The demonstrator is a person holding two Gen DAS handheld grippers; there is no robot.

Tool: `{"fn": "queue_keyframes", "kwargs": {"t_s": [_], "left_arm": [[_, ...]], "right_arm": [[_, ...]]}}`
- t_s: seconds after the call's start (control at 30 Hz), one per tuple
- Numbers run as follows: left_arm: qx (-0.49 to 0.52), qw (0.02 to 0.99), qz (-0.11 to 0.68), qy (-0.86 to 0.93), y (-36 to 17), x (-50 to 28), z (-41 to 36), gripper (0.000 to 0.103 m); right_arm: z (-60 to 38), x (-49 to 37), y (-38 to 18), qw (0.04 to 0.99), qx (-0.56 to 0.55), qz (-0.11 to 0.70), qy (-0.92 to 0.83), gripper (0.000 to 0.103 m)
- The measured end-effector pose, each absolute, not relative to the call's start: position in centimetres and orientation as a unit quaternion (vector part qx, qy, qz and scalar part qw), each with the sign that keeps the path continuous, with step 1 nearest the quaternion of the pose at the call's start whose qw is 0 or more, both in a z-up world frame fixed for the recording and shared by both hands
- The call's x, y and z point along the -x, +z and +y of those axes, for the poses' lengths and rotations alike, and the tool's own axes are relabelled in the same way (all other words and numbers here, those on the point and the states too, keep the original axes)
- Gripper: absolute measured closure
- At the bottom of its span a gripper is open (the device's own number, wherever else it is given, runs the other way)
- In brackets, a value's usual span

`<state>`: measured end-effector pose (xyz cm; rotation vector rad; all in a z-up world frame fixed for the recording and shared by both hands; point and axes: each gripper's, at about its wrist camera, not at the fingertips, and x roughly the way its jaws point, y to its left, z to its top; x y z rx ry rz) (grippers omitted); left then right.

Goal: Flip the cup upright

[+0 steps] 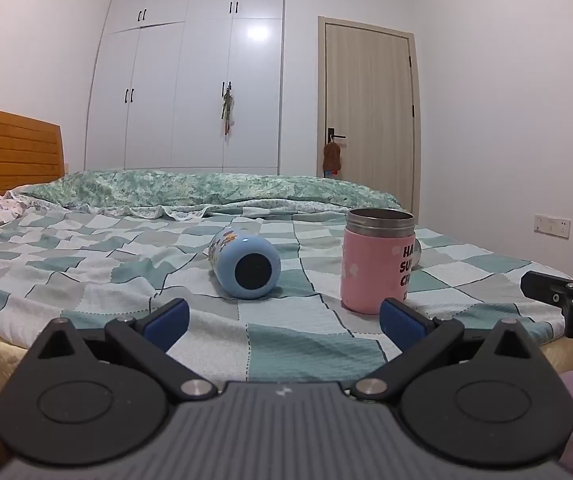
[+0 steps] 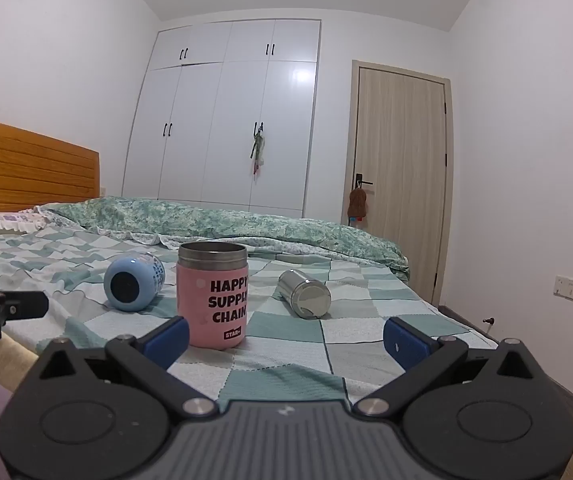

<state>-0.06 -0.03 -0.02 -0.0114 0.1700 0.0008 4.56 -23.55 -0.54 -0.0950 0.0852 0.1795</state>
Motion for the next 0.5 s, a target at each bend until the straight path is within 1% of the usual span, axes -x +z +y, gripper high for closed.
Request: {"fn": "queue_keyframes", "kwargs": {"t_s": [0.5], "left_arm": [[0.004,0.996,0.084,0.002,-0.01,0.04,-0.03,0.000]], "right_arm": [[-23.51,-4.56,-0.56,0.994,0.048,0.040,0.089,0.000]]}}
